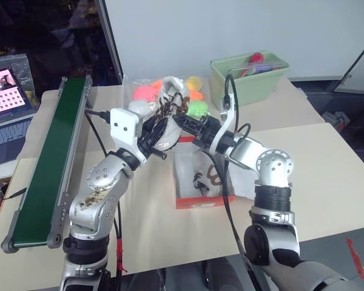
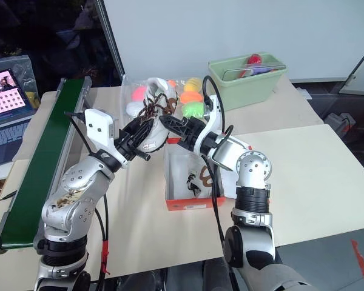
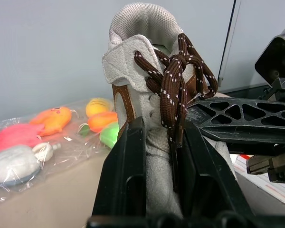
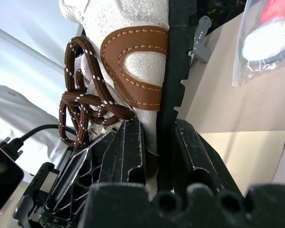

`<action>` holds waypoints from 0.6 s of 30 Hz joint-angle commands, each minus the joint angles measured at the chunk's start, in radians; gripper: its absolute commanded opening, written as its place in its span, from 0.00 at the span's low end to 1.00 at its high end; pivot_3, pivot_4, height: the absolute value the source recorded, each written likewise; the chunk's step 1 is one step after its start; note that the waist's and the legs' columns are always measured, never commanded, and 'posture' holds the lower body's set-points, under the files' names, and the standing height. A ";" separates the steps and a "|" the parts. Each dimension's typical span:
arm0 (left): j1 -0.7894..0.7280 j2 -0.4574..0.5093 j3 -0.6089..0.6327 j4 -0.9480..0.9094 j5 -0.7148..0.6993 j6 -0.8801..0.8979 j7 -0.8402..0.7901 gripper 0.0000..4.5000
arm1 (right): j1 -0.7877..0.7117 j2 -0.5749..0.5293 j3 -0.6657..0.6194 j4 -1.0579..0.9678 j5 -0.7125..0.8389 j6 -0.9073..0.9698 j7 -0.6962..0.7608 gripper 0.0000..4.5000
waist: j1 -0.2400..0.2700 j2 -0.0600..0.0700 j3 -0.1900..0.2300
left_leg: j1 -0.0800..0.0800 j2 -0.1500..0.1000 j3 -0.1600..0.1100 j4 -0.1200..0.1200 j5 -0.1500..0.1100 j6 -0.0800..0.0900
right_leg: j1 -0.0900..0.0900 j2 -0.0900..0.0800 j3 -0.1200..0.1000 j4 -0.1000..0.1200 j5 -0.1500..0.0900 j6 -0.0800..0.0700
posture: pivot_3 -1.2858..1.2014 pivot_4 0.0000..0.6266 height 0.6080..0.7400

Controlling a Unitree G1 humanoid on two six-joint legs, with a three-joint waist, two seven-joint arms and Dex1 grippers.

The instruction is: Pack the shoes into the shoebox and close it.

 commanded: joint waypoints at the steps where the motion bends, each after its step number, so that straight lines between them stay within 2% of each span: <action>1: -0.002 0.005 -0.021 -0.054 -0.032 0.016 -0.027 0.20 | -0.034 0.013 0.022 -0.073 0.013 -0.028 -0.004 0.07 | 0.000 0.000 0.000 | 0.000 0.000 0.000 0.000 0.000 0.000 | 0.000 0.000 0.000 0.000 0.000 0.000 | 0.52 0.24 1.00; 3: 0.007 0.004 -0.021 -0.061 -0.044 0.016 -0.038 0.20 | -0.033 0.021 0.028 -0.079 0.002 -0.041 -0.018 0.07 | -0.001 0.000 0.000 | 0.000 0.000 0.000 0.000 0.000 0.000 | 0.000 0.000 0.000 0.000 0.000 0.000 | 0.52 0.24 1.00; 5: 0.014 0.008 -0.020 -0.065 -0.043 0.003 -0.046 0.32 | -0.029 0.029 0.033 -0.082 -0.015 -0.059 -0.034 0.07 | -0.001 0.000 0.000 | 0.000 0.000 0.000 0.000 0.000 0.000 | 0.000 0.000 0.000 0.000 0.000 0.000 | 0.52 0.24 1.00; 6: 0.018 0.019 -0.024 -0.069 -0.035 -0.003 -0.053 0.35 | -0.026 0.034 0.036 -0.083 -0.031 -0.075 -0.046 0.07 | -0.001 0.000 0.000 | 0.000 0.000 0.000 0.000 0.000 0.000 | 0.000 0.000 0.000 0.000 0.000 0.000 | 0.52 0.24 1.00; 10: 0.034 0.063 -0.016 -0.095 -0.038 0.000 -0.079 0.69 | -0.020 0.034 0.040 -0.067 -0.122 -0.149 -0.107 0.07 | -0.001 0.000 0.000 | 0.000 0.000 0.000 0.000 0.000 0.000 | 0.000 0.000 0.000 0.001 0.000 0.000 | 0.52 0.24 1.00; 16: 0.076 0.133 0.067 -0.113 -0.075 0.004 -0.112 0.69 | -0.047 -0.041 0.024 -0.012 -0.258 -0.259 -0.153 0.07 | 0.005 0.000 0.000 | 0.000 -0.001 0.000 0.001 0.000 0.000 | 0.000 0.000 0.000 0.000 0.000 0.000 | 0.52 0.24 1.00; 18: 0.116 0.178 0.092 -0.121 -0.085 -0.005 -0.150 0.69 | -0.062 -0.135 0.084 -0.014 -0.330 -0.235 -0.119 0.07 | 0.003 0.001 0.000 | -0.001 0.000 0.000 0.001 0.000 0.000 | -0.001 0.000 0.000 0.000 0.000 0.000 | 0.52 0.24 1.00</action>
